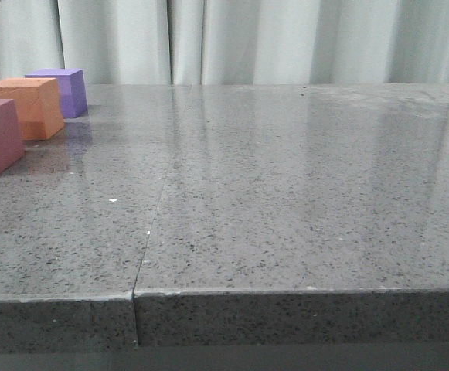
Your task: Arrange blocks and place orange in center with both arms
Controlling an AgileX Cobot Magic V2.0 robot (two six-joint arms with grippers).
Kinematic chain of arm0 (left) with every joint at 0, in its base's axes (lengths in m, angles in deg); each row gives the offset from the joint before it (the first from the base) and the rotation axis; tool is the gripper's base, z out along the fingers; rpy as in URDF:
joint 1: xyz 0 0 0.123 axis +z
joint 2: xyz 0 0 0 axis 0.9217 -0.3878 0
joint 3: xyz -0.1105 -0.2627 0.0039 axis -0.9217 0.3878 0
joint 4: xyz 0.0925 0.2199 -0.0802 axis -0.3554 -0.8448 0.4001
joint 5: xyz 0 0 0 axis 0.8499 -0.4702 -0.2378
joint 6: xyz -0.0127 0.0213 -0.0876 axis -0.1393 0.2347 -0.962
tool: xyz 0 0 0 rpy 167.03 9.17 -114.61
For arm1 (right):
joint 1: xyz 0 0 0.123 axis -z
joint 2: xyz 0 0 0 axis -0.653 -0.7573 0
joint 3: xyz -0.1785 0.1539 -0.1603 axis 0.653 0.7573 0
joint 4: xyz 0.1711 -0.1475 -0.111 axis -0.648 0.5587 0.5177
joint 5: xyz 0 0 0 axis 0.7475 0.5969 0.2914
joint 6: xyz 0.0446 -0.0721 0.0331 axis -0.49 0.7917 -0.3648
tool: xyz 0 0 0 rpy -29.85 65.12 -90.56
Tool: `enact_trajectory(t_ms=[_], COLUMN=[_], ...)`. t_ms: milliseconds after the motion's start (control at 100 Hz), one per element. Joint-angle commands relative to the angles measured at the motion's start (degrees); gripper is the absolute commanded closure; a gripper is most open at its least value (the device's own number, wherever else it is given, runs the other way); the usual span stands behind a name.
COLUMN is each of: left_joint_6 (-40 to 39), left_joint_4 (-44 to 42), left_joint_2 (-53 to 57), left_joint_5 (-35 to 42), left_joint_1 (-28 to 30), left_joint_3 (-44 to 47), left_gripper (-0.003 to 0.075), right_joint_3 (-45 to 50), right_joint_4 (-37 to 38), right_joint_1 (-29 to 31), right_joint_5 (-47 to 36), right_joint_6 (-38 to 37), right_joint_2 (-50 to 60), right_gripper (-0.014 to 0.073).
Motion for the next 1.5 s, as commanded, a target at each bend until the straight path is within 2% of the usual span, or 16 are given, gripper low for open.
enact_trajectory(t_ms=[0,250,590,760,1150,1490], left_joint_6=[-0.5,0.5,0.5,0.5,0.5,0.5], left_joint_4=[-0.2,-0.8,-0.8,-0.7,-0.1,-0.1], left_joint_2=[4.3,10.8,22.2,27.8,39.4,43.2], left_joint_5=[4.9,12.2,13.2,16.5,17.3,15.4], left_joint_1=[0.0,0.0,0.0,0.0,0.0,0.1], left_joint_3=[-0.3,5.6,15.5,20.5,30.0,35.4], left_gripper=[0.0741,0.0741,0.0741,0.0741,0.0741,0.0741], right_joint_3=[-1.2,-1.2,-1.2,-1.2,-1.2,-1.2], right_joint_4=[1.1,1.1,1.1,1.1,1.1,1.1], right_joint_1=[0.3,0.3,0.3,0.3,0.3,0.3], right_joint_5=[-4.2,-4.2,-4.2,-4.2,-4.2,-4.2], right_joint_6=[0.3,0.3,0.3,0.3,0.3,0.3], right_joint_2=[-0.7,-0.7,-0.7,-0.7,-0.7,-0.7], right_gripper=[0.0661,0.0661,0.0661,0.0661,0.0661,0.0661])
